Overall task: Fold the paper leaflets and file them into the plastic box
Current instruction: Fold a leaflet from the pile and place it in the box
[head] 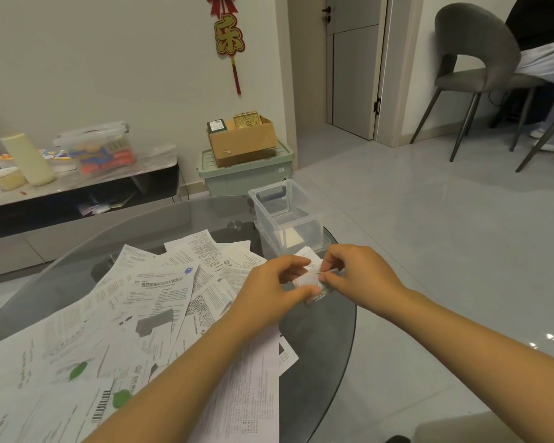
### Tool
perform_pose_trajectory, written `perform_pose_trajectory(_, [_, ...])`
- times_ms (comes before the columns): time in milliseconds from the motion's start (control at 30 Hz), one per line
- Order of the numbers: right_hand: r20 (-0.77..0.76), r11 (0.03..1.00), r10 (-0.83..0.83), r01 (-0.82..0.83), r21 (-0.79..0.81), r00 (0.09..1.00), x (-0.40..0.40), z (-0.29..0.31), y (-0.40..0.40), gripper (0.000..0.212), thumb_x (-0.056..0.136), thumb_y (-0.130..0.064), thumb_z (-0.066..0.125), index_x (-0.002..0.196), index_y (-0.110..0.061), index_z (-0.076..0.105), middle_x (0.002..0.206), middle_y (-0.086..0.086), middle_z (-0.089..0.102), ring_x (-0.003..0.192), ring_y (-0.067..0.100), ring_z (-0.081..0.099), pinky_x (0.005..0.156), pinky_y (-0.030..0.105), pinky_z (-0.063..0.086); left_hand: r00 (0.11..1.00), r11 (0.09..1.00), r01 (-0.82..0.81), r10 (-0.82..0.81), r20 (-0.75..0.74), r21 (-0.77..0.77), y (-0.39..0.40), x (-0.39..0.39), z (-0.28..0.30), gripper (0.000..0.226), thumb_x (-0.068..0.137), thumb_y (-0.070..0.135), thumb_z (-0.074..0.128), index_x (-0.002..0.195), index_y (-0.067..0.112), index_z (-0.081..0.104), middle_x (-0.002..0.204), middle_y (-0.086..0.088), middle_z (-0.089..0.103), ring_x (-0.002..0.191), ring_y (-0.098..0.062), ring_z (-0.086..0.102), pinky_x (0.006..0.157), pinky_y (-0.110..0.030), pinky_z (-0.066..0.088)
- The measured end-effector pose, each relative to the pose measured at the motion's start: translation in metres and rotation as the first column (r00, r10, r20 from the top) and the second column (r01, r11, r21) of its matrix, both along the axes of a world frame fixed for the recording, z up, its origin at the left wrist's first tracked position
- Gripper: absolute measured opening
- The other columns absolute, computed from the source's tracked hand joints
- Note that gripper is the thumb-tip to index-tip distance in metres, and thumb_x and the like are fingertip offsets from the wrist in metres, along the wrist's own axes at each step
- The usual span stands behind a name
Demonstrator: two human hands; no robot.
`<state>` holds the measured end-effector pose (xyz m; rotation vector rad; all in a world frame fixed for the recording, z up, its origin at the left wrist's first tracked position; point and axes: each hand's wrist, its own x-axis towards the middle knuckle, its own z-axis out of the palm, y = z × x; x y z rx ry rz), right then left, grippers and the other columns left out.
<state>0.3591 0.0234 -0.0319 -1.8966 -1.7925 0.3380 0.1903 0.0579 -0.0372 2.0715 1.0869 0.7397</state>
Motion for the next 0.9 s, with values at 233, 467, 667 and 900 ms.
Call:
perform_pose_trajectory(233, [-0.204, 0.987, 0.063, -0.092, -0.136, 0.977, 0.006, 0.008, 0.004, 0.043, 0.084, -0.02, 0.069, 0.125, -0.022, 0.055, 0.109, -0.004, 0.062, 0.09, 0.01, 0.057, 0.069, 0.011, 0.042, 0.978, 0.984, -0.077, 0.106, 0.178, -0.16, 0.004, 0.004, 0.0, 0.063, 0.078, -0.008, 0.068, 0.125, 0.031, 0.051, 0.091, 0.0, 0.069, 0.083, -0.012, 0.066, 0.08, -0.025, 0.056])
perform_pose_trajectory(467, [-0.377, 0.996, -0.01, -0.022, -0.082, 0.926, 0.006, 0.017, 0.009, 0.019, 0.084, -0.017, 0.069, 0.102, -0.013, 0.064, 0.098, 0.004, 0.07, 0.088, 0.018, 0.065, 0.078, 0.025, 0.052, 0.964, 0.984, -0.171, 0.179, 0.195, -0.058, 0.004, 0.006, 0.002, 0.034, 0.083, 0.009, 0.069, 0.111, 0.025, 0.06, 0.099, 0.009, 0.063, 0.088, -0.008, 0.061, 0.072, -0.012, 0.05])
perform_pose_trajectory(667, [-0.38, 0.998, -0.053, 0.036, -0.05, 0.923, -0.005, 0.023, 0.022, 0.02, 0.086, -0.019, 0.067, 0.104, -0.013, 0.064, 0.098, 0.004, 0.069, 0.091, 0.02, 0.064, 0.079, 0.031, 0.052, 0.946, 0.939, -0.308, 0.32, 0.058, -0.155, 0.008, 0.005, -0.004, 0.047, 0.07, 0.053, 0.055, 0.11, 0.027, 0.06, 0.113, -0.002, 0.06, 0.102, -0.02, 0.059, 0.086, -0.037, 0.05])
perform_pose_trajectory(900, [-0.243, 0.972, -0.187, 0.145, -0.183, 0.952, -0.019, -0.004, 0.033, 0.027, 0.081, -0.023, 0.071, 0.105, -0.014, 0.064, 0.099, 0.003, 0.064, 0.083, 0.016, 0.055, 0.062, 0.023, 0.041, 0.937, 0.907, -0.346, 0.346, -0.043, -0.242, 0.019, -0.003, -0.006, 0.04, 0.09, 0.028, 0.06, 0.127, 0.015, 0.054, 0.124, 0.001, 0.059, 0.111, -0.018, 0.057, 0.095, -0.03, 0.044])
